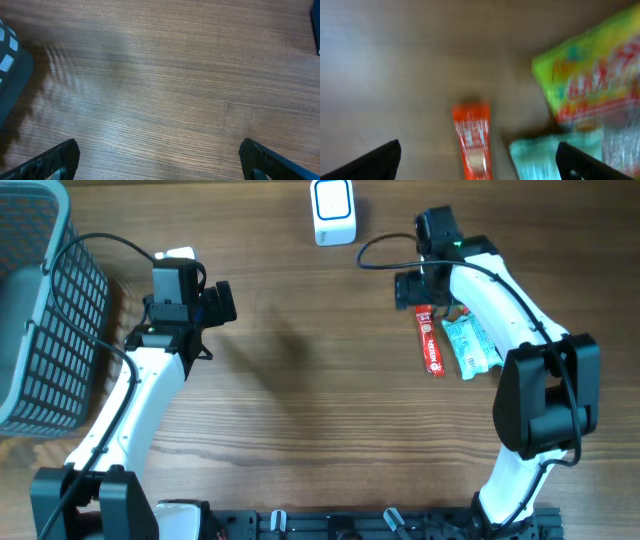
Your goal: Scan the item barcode
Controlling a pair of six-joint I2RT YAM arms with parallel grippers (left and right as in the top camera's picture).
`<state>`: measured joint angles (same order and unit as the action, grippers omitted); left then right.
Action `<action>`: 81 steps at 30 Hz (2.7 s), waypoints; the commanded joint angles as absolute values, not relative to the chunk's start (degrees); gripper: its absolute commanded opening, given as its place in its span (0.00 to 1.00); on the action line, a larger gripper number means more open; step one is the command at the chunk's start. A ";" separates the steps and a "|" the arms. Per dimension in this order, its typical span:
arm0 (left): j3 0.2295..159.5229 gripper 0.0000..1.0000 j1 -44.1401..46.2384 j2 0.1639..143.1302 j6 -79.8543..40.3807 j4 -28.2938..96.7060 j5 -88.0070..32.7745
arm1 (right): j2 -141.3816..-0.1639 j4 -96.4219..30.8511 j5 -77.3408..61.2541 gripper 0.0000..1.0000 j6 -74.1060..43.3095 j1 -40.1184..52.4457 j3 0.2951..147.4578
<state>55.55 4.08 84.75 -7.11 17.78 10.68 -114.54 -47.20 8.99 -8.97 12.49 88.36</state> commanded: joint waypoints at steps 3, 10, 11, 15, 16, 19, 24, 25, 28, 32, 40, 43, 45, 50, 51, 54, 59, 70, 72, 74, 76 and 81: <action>55.79 1.00 4.23 84.55 -6.22 17.63 11.03 | -114.32 -33.78 8.45 1.00 -9.13 12.51 88.97; 55.79 1.00 4.25 84.55 -6.24 17.63 11.00 | -114.32 -28.56 8.45 1.00 -9.13 12.51 88.97; 55.79 1.00 4.25 84.55 -6.24 17.63 11.00 | -114.32 -28.53 8.45 1.00 -9.10 12.51 88.97; 55.79 1.00 4.23 84.55 -6.24 17.63 11.00 | -114.52 -28.08 8.45 1.00 -9.13 12.58 88.79; 55.79 1.00 4.25 84.55 -6.24 17.63 11.03 | -114.52 -28.10 8.45 1.00 -9.13 12.58 88.79; 55.79 1.00 4.25 84.55 -6.24 17.63 11.00 | -114.48 -28.03 8.45 1.00 -9.13 12.56 88.79; 55.79 1.00 4.25 84.55 -6.24 17.63 11.00 | -112.42 -28.08 8.45 1.00 -9.13 12.56 88.79; 55.79 1.00 4.25 84.55 -6.24 17.63 11.00 | -111.70 -28.08 8.45 1.00 -9.13 12.56 88.79; 55.79 1.00 4.25 84.55 -6.24 17.63 11.00 | -107.68 -28.10 8.45 1.00 -9.13 12.56 88.77; 55.79 1.00 4.25 84.55 -6.24 17.63 11.00 | -97.91 -28.08 8.45 1.00 -9.15 12.58 88.79; 55.79 1.00 4.25 84.55 -6.24 17.63 11.00 | -81.80 -28.12 8.45 1.00 -9.15 12.56 88.77; 55.79 1.00 4.23 84.55 -6.24 17.63 11.00 | -77.21 -28.14 8.45 1.00 -9.13 12.56 88.77; 55.79 1.00 4.25 84.55 -6.24 17.63 11.03 | -74.22 -28.14 8.45 1.00 -9.15 12.56 88.77; 55.79 1.00 4.25 84.55 -6.24 17.63 11.03 | -67.48 -28.77 8.45 1.00 -9.13 12.58 88.77; 55.79 1.00 4.25 84.55 -6.24 17.63 11.00 | -66.17 -29.63 8.45 0.99 -9.15 12.58 88.77; 55.79 1.00 4.23 84.55 -6.24 17.63 11.00 | -62.41 -34.17 8.45 1.00 -9.10 12.58 88.77; 55.79 1.00 4.25 84.55 -6.24 17.63 11.00 | -55.18 -48.01 8.45 1.00 -9.13 12.58 88.77; 55.79 1.00 4.25 84.55 -6.24 17.63 11.03 | -35.18 -68.16 11.97 1.00 -7.49 12.56 88.77; 55.79 1.00 4.25 84.55 -6.24 17.63 11.00 | -32.23 -68.14 11.88 1.00 -7.77 12.49 88.75; 55.79 1.00 4.25 84.55 -6.24 17.63 11.00 | -29.76 -67.94 11.22 1.00 -8.10 11.92 88.55; 55.79 1.00 4.23 84.55 -6.24 17.63 11.03 | -26.68 -67.00 11.05 1.00 -8.08 10.59 86.76; 55.79 1.00 4.25 84.55 -6.24 17.63 11.03 | -19.42 -58.28 10.57 0.99 -7.90 8.14 74.08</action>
<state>55.57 4.08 84.75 -7.11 17.80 10.68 -23.00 -62.50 10.55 -8.29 8.80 80.16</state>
